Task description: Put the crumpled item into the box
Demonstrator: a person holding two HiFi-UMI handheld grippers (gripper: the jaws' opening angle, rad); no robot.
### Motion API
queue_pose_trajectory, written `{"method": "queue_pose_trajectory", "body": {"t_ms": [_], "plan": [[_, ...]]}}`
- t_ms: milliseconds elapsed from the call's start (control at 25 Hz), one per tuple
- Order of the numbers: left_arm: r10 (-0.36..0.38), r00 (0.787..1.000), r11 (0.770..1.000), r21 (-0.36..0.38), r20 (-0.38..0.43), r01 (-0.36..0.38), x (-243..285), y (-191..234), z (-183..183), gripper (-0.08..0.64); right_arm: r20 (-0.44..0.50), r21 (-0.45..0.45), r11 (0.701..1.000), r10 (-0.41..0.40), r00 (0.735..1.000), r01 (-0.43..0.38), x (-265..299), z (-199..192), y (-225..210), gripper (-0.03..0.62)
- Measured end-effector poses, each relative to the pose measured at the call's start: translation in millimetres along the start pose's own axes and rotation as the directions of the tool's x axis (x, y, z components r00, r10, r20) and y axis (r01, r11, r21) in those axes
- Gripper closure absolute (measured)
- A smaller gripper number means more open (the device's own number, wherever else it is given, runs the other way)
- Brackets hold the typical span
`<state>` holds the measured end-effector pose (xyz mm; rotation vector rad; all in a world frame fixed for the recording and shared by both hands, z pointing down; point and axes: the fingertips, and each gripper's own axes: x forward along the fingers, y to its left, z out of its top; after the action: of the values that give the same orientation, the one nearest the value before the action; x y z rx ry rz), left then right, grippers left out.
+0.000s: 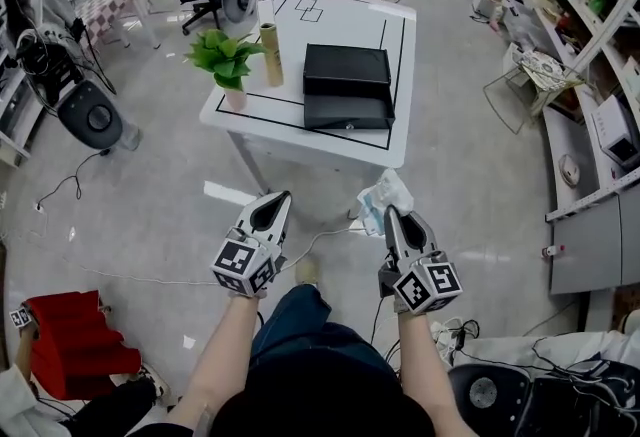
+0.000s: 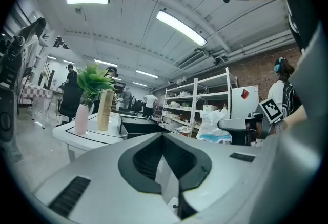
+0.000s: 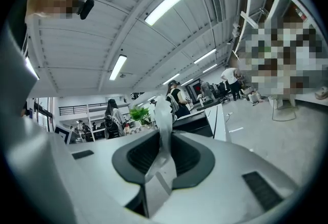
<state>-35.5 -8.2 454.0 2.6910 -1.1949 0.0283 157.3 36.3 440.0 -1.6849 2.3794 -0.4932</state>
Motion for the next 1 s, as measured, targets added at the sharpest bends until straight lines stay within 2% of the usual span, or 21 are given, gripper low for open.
{"method": "queue_pose_trajectory", "body": {"t_ms": [480,1000], "plan": [[0.003,1.000,1.000,-0.006,0.010,-0.003,52,34,16,0.558,-0.028,-0.010,0.999,0.032,0.999,-0.032,61,11,-17,0.526],[0.002,1.000,1.000,-0.008,0.011,-0.002,117,94,35,0.558,-0.043,-0.008,0.999,0.032,0.999,-0.032,146,26,-37,0.526]]}}
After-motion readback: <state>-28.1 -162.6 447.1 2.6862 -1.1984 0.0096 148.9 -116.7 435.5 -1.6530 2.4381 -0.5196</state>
